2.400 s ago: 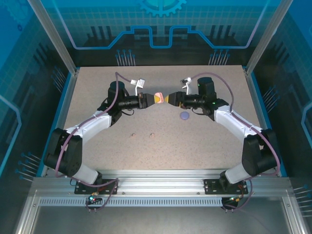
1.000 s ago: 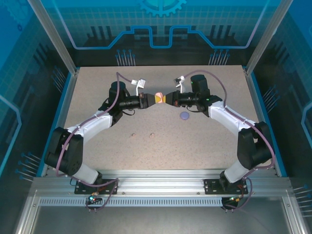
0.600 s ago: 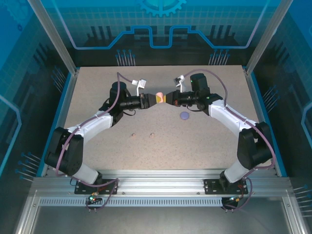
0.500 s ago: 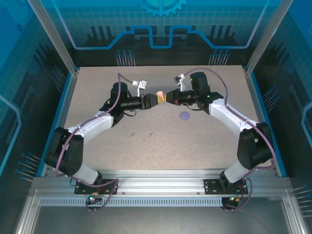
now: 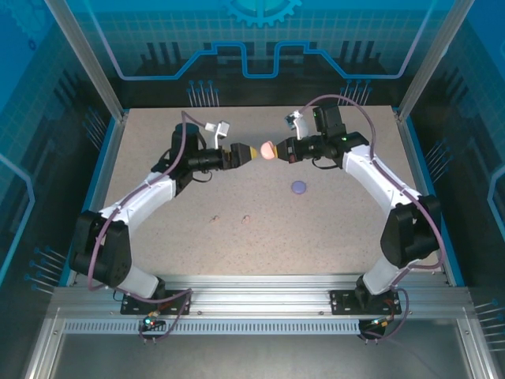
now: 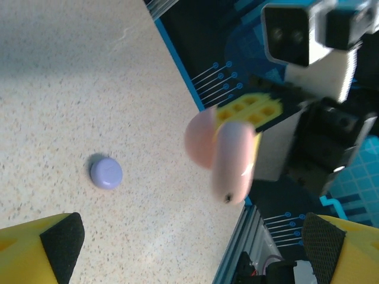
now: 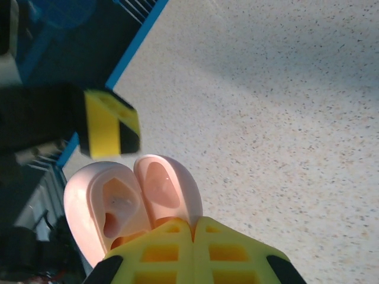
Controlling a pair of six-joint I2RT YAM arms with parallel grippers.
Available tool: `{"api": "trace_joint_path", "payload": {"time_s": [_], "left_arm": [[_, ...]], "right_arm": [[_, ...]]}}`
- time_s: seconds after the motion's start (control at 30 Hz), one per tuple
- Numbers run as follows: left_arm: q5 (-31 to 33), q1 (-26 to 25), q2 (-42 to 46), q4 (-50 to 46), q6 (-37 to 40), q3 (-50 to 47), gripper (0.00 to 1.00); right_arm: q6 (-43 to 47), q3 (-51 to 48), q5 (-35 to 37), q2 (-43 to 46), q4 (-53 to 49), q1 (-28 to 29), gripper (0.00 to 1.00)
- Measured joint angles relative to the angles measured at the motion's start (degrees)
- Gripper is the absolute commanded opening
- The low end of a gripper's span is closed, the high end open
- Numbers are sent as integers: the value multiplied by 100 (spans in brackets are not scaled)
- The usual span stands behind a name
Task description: Insert the wireless bluetooth earbuds into the charging case
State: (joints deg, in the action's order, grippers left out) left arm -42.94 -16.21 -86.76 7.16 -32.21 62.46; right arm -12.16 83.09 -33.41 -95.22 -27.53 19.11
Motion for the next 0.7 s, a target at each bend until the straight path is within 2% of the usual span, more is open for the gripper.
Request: {"api": "trace_joint_path", "payload": {"time_s": [0.23, 0.47, 0.7], "left_arm": [[-726, 76, -761, -1456, 964, 1410, 96], [-1239, 57, -1700, -3191, 1996, 2732, 81], [-1545, -133, -2146, -4131, 2524, 3246, 71]], "right_arm": [[1154, 350, 94, -94, -719, 0, 0], [1635, 697, 195, -214, -1093, 28, 0], [1891, 990, 313, -415, -1392, 142, 0]]}}
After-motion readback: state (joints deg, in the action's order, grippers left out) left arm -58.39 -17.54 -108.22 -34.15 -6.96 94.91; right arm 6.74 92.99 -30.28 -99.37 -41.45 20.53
